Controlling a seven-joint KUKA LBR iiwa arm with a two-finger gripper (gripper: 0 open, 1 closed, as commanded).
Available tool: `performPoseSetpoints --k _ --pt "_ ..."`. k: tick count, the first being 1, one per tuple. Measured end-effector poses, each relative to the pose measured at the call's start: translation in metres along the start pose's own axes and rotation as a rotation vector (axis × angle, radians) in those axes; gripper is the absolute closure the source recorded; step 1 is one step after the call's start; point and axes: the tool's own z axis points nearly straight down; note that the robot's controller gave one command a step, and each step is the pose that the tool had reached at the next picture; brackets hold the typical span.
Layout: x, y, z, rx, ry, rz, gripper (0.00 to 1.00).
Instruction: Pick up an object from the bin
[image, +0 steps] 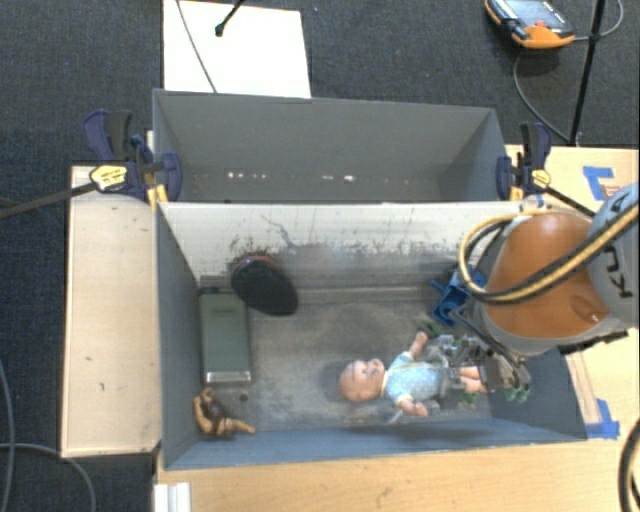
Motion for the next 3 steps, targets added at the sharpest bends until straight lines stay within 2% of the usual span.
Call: performPoseSetpoints --k 1,3 --pt "-0.0022 -0.0004 -0.0339 0.001 -0.011 -0.001 1.0" --pt "-0.0012 -0.0002 -0.0259 0.001 -0.008 -0.001 1.0"
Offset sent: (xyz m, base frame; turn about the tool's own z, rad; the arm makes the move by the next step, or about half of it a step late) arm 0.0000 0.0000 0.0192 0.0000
